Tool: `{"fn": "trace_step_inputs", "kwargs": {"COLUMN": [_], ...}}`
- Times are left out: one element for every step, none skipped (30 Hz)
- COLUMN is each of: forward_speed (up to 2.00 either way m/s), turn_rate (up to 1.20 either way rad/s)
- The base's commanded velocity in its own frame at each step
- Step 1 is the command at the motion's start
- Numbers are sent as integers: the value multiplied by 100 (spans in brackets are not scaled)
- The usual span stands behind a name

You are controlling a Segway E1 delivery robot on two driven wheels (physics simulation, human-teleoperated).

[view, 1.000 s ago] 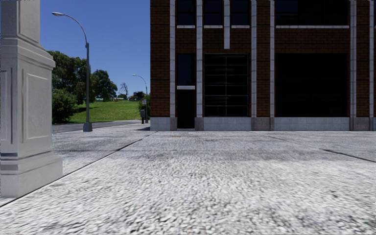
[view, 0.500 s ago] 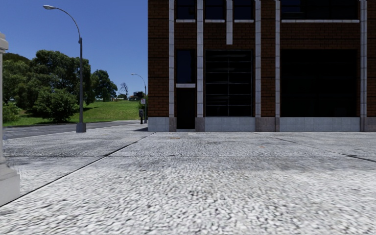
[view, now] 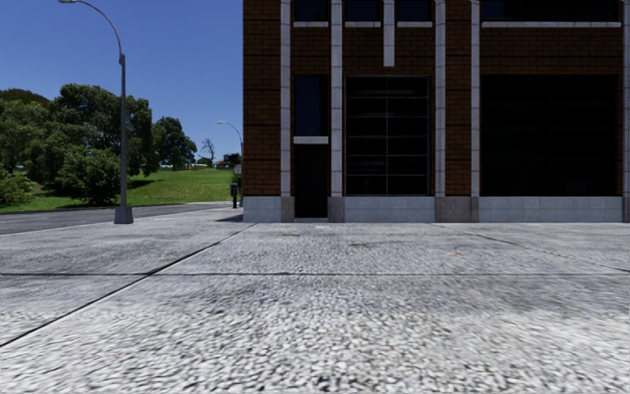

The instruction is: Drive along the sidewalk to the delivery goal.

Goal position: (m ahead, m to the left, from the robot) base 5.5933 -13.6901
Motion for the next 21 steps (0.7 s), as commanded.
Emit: {"fn": "trace_step_inputs", "kwargs": {"forward_speed": [127, 127, 127, 127, 127, 127, 127, 127, 127, 127, 127, 127, 127, 127, 127, 127, 127, 127, 127, 127, 127], "turn_rate": [-1, -1, -1, -1, -1, -1, -1, -1, -1, -1, -1, -1, -1, -1, -1, -1, -1, -1, -1, -1, -1]}}
